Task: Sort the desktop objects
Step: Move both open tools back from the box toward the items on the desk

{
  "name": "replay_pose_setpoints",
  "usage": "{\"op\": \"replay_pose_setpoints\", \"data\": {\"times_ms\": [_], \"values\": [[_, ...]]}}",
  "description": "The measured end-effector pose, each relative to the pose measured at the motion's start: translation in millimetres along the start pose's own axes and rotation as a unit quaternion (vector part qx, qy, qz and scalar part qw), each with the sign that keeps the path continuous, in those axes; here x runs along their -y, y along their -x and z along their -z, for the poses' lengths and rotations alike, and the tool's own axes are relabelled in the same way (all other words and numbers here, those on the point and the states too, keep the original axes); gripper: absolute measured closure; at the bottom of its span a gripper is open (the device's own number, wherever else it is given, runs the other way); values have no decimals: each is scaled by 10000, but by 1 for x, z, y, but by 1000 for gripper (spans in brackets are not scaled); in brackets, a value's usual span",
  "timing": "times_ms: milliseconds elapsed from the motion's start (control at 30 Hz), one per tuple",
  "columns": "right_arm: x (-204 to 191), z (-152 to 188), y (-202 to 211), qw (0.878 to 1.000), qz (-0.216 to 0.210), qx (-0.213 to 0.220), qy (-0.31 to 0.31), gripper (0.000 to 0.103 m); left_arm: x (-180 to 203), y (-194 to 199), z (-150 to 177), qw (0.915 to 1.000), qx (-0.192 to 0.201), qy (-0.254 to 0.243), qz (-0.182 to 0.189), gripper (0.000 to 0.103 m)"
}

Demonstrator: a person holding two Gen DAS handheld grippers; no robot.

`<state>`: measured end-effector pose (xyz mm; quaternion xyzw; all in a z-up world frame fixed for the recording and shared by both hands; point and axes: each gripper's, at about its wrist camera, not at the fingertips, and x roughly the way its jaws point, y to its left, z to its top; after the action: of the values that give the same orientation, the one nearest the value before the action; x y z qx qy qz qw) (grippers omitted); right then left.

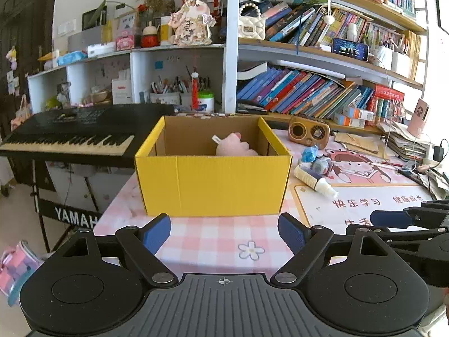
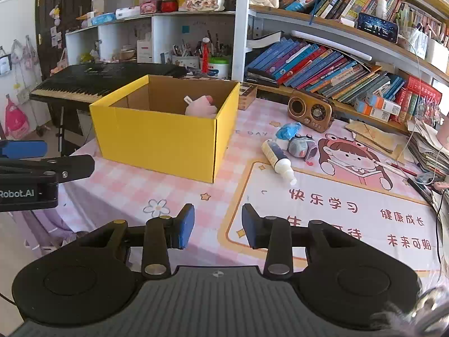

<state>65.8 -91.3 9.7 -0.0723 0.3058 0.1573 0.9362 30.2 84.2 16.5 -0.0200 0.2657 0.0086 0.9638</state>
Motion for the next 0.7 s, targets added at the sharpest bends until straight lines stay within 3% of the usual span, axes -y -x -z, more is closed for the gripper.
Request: {"op": "replay_pose_setpoints", "data": {"times_ms": [400, 700], "values": [[-1, 19, 10, 9998, -44, -179, 8, 62, 11, 10, 19, 9997, -232, -66, 85, 16], [10, 30, 19, 9995, 149, -232, -132, 59, 30, 5, 20, 9985, -288, -281, 366, 13]]}}
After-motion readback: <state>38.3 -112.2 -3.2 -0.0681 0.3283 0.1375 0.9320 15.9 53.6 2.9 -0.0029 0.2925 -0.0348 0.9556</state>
